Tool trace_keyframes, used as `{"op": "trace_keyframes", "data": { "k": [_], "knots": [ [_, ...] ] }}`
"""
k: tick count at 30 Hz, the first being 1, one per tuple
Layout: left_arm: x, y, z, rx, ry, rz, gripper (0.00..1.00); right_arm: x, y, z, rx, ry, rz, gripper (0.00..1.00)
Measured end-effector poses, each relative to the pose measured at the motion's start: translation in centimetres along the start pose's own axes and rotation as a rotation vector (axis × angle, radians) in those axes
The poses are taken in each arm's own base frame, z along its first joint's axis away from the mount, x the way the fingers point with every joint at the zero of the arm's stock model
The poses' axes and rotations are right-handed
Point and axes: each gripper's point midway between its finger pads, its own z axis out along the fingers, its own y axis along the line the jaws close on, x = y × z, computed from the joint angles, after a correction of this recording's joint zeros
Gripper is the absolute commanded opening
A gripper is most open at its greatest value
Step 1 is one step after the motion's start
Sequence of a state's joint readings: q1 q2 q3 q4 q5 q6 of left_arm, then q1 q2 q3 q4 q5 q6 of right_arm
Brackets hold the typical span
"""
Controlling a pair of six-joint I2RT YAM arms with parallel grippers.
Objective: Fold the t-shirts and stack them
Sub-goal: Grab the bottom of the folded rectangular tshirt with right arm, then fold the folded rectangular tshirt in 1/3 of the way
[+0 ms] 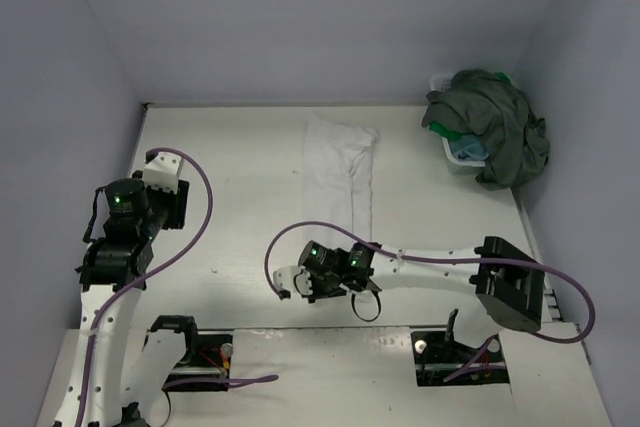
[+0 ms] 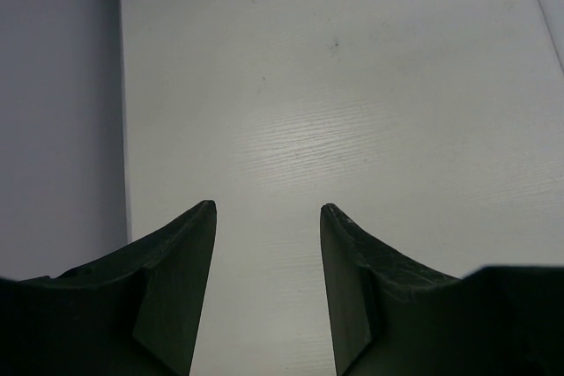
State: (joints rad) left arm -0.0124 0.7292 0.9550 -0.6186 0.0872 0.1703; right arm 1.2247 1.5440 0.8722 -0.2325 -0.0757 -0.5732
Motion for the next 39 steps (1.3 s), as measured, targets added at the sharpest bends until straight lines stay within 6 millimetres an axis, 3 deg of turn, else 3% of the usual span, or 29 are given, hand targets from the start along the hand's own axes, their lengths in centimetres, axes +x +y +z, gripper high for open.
{"op": "trace_keyframes", "data": {
  "k": [8, 15, 22, 24, 33, 39],
  "knots": [
    [0.0, -0.1, 0.0, 0.003, 0.002, -0.001, 0.46, -1.1, -5.1, -3.1, 0.073, -0.079, 0.036, 0.06],
    [0.2, -0.1, 0.3, 0.005, 0.011, -0.002, 0.46, 0.7, -9.5, -4.5, 0.112, -0.088, 0.076, 0.06],
    [0.2, -0.3, 0.4, 0.017, 0.014, -0.005, 0.46, 1.8, -16.4, -5.6, 0.172, -0.12, 0.13, 0.06],
    [0.2, -0.3, 0.4, 0.02, 0.013, -0.005, 0.46, 2.4, -18.0, -5.4, 0.179, -0.122, 0.139, 0.06],
    [0.4, 0.3, 0.4, -0.002, 0.019, -0.032, 0.46, 4.1, -21.6, -2.0, 0.126, -0.107, 0.161, 0.06],
    [0.4, 0.3, 0.5, 0.008, 0.02, -0.043, 0.46, 5.0, -25.1, -1.7, 0.156, -0.121, 0.182, 0.06]
  ]
}}
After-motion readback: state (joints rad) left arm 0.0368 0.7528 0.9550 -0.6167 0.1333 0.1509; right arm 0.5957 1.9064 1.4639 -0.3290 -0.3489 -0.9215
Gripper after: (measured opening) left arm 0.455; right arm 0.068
